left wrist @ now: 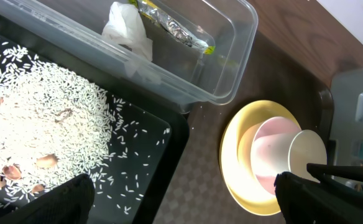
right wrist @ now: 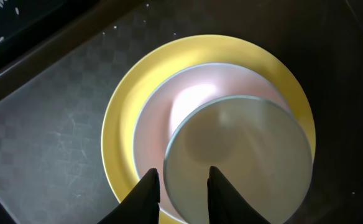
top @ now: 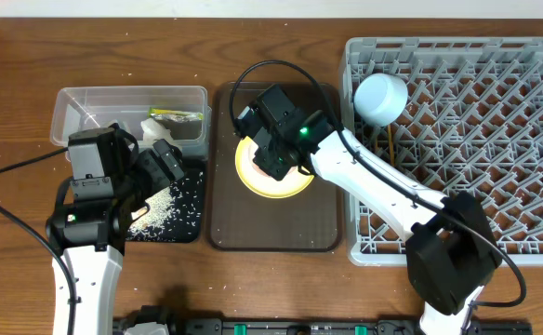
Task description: Sort waste into correct bins and load items into the dishwasher rack
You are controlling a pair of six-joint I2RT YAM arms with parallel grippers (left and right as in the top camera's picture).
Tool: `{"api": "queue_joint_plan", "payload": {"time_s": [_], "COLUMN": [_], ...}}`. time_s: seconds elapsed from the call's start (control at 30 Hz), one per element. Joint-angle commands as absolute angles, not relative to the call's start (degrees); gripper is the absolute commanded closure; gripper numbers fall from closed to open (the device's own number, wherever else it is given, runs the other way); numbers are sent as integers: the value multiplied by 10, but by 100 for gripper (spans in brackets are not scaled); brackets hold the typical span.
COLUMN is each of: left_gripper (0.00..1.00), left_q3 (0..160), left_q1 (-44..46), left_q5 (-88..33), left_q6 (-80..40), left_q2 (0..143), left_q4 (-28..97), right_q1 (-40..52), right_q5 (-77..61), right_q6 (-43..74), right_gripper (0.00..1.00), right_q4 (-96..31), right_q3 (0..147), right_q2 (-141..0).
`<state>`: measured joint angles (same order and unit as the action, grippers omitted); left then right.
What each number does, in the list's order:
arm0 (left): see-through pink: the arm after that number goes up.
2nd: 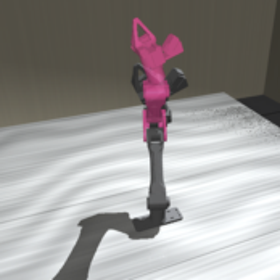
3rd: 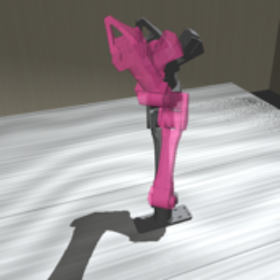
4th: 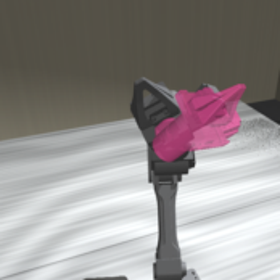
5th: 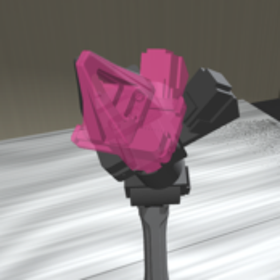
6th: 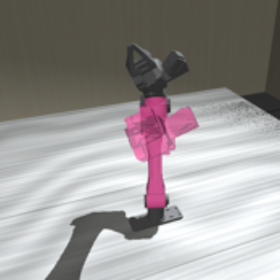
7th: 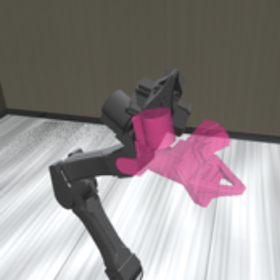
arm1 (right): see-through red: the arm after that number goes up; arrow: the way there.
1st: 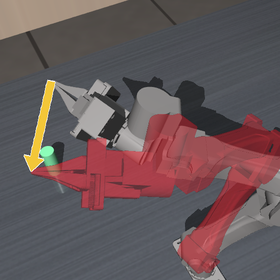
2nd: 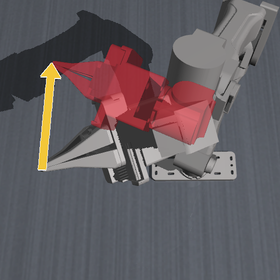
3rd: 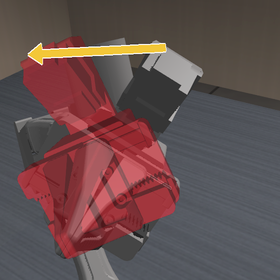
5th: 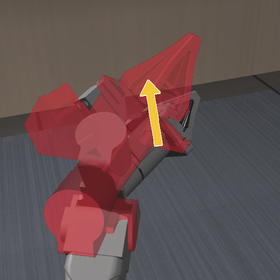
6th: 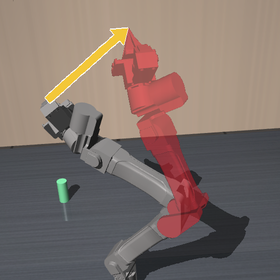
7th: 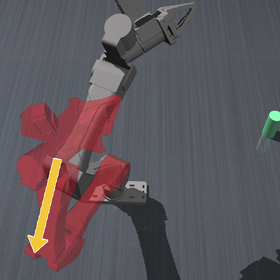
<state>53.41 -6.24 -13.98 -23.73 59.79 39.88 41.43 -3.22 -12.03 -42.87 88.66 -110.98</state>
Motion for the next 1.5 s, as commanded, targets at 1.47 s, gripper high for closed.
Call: {"api": "queue_joint_plan", "payload": {"time_s": [1.47], "left_gripper": [4], "left_q3": [547], "left_q1": [-65], "left_q5": [-138], "left_q6": [-230], "left_q2": [599], "left_q4": [399], "right_q1": [429], "right_q5": [-32], "right_q6": [-108], "right_gripper": [81], "right_q4": [-390], "right_q3": [837], "right_q2": [-1091]}}
